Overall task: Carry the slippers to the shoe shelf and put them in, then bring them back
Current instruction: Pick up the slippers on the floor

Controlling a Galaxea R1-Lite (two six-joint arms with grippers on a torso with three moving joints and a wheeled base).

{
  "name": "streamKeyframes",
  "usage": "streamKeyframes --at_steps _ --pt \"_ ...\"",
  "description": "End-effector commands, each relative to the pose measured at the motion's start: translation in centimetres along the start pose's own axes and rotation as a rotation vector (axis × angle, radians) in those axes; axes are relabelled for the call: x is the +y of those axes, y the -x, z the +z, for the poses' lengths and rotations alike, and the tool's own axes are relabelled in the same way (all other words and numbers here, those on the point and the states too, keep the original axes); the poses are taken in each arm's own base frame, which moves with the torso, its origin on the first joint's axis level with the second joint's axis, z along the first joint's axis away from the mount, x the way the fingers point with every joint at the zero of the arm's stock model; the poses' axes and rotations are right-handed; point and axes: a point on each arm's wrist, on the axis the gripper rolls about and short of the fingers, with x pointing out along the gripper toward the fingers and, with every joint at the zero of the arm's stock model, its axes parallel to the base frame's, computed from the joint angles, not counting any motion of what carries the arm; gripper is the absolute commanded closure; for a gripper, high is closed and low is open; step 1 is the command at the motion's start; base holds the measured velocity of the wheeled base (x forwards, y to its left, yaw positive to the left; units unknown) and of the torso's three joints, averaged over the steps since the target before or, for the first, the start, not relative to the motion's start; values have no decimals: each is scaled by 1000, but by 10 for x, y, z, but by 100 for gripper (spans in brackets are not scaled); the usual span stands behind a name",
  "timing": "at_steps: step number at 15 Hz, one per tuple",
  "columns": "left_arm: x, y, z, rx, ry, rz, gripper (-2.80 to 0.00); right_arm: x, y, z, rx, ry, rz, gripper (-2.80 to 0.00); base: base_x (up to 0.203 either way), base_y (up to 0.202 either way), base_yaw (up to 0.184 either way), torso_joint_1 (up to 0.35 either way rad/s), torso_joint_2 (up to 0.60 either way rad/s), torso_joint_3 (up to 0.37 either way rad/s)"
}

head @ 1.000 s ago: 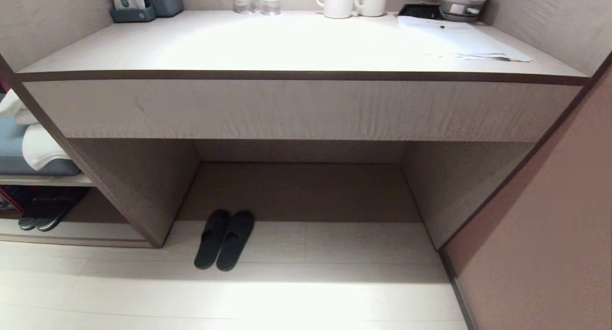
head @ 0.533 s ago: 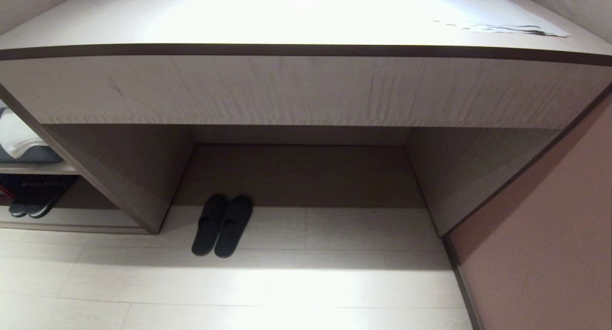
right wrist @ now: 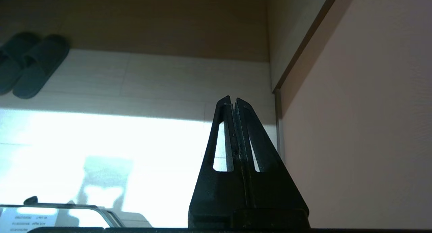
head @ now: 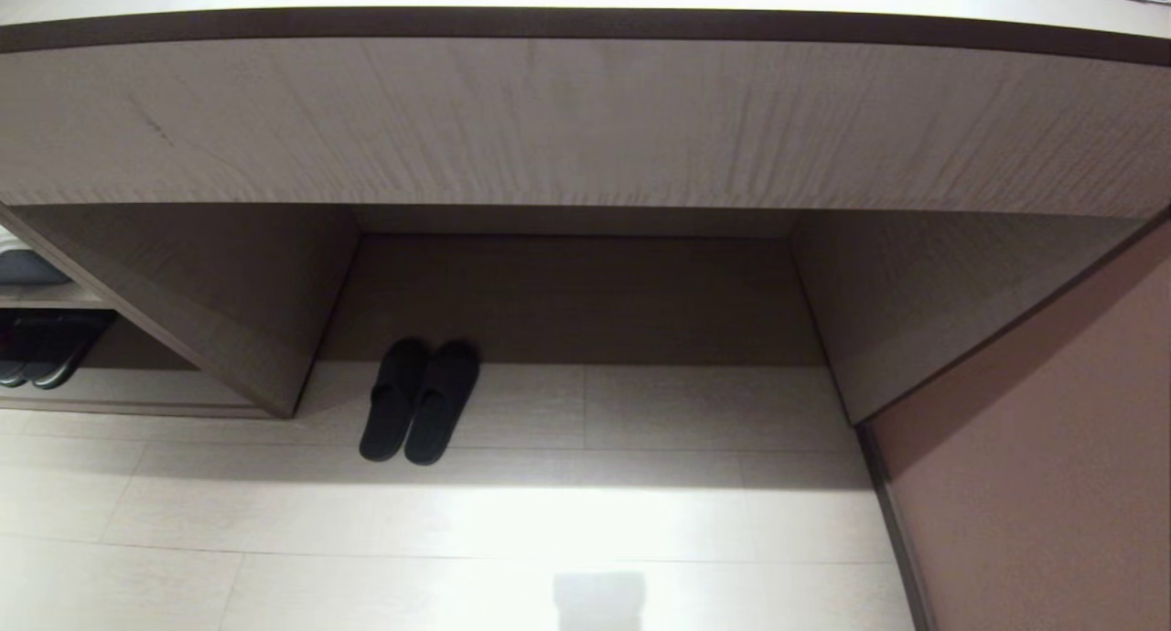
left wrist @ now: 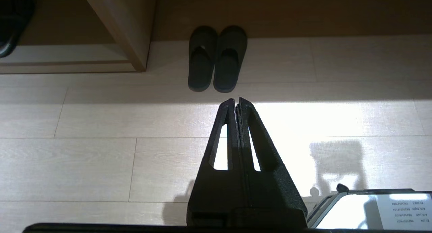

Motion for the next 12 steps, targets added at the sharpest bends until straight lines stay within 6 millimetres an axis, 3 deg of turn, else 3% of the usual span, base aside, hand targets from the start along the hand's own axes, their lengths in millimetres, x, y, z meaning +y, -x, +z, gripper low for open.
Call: streamKeyframes --at_steps 1,12 --pt "0 0 0 1 -1 0 0 0 0 -12 1 0 1 0 0 0 0 0 -5 -198" --pt "0 0 0 2 0 0 0 0 0 -12 0 0 1 0 0 0 0 3 1 -198"
